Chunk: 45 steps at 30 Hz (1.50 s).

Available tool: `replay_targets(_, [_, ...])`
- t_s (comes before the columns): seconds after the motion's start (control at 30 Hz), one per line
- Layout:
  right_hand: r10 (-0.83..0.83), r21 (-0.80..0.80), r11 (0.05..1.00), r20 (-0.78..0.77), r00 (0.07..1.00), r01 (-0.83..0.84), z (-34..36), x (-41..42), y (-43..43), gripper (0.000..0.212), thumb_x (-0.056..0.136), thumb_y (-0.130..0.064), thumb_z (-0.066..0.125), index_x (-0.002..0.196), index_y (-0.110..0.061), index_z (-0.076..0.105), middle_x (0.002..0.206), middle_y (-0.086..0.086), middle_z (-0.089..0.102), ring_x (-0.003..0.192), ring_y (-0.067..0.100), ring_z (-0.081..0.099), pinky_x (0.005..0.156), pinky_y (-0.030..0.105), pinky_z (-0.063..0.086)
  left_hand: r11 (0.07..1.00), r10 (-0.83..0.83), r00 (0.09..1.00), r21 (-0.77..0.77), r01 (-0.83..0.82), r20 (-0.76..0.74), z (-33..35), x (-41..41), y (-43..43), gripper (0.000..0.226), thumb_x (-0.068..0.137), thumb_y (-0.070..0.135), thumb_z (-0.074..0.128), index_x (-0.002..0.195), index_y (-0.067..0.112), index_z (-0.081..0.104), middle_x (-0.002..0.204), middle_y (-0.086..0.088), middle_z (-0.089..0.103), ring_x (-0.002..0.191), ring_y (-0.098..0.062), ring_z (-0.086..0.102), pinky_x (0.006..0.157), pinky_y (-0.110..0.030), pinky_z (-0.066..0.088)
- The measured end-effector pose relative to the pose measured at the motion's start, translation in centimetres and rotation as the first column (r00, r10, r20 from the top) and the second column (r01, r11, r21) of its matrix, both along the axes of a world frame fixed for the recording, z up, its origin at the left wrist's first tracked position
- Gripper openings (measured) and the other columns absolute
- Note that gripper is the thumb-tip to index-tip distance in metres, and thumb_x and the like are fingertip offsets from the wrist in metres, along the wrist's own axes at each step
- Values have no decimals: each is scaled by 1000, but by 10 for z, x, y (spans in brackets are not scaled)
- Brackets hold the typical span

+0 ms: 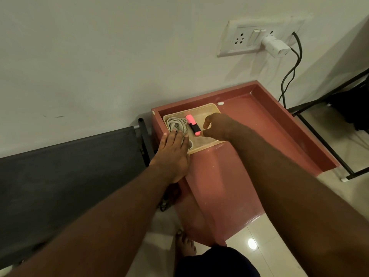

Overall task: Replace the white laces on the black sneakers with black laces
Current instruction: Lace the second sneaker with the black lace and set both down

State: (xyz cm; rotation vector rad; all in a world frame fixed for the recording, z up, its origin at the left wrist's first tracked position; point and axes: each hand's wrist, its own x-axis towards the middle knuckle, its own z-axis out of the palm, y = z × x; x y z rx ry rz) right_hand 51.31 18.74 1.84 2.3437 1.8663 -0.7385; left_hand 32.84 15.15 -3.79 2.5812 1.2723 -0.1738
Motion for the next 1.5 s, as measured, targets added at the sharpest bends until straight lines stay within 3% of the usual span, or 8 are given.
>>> replay_targets(0.07, [31,-39,999,48,998,-29,-3,-5,-2,41,96,-34,65,120,0,65,124,15,62,114,31,60,98,40,50,1000,0,1000,-3,0,5,0,0,0,59,105,37,14,157,15,-2,165,-10,-7,151,-27,-13,122,-47,-8])
replay_targets(0.27, [29,-46,999,109,994,-24,-12,-9,-2,38,92,-20,71,124,-1,64,125,15,61,115,31,59,97,37,50,1000,3,1000,-2,-3,6,1,-1,0,59,105,37,14,157,14,-1,165,-11,-6,151,-27,-12,122,-46,-8])
replay_targets(0.7, [-84,-37,996,-29,996,83,-17,-3,1,82,84,-12,80,152,-8,35,150,12,46,132,30,49,101,34,46,1000,1,1000,-14,-1,4,0,-1,0,60,105,38,15,157,11,-2,164,-12,-9,151,-27,-14,122,-47,-7])
replay_targets(0.83, [-107,34,993,-68,992,110,-19,-8,-4,73,86,-19,77,147,-9,39,142,13,53,121,30,55,94,37,51,1000,4,1000,-20,-4,15,0,-2,0,60,105,37,14,157,12,-3,164,-12,-9,151,-27,-15,122,-46,-8])
replay_targets(1.0, [-179,123,975,-74,981,187,-30,-16,-20,63,94,-30,65,148,-13,38,140,14,54,125,33,54,101,45,47,1000,1,1000,-1,-1,11,1,-1,0,61,105,37,15,157,10,-3,164,-13,-9,151,-28,-14,122,-44,-10])
replay_targets(1.17, [-438,350,824,-104,893,445,-50,-19,-48,65,94,-42,61,148,-13,38,159,22,19,150,42,9,119,54,17,1000,-5,1000,6,5,6,2,-1,-1,61,105,37,18,157,9,-1,164,-15,-8,151,-29,-12,122,-45,-8])
replay_targets(1.3, [-432,296,809,-285,856,507,-69,-22,-54,68,95,-38,63,149,-7,36,162,28,3,146,47,22,120,47,25,1000,-8,1000,11,9,-15,0,0,0,62,105,38,18,157,9,-1,164,-15,-8,151,-29,-12,122,-46,-7])
replay_targets(1.5, [-424,314,780,-373,825,542,-67,-21,-50,82,90,-39,71,152,-5,28,163,25,7,146,43,25,119,45,30,1000,-18,1000,16,18,-17,-3,-1,1,62,105,38,17,156,9,-1,164,-15,-7,151,-29,-11,122,-47,-6])
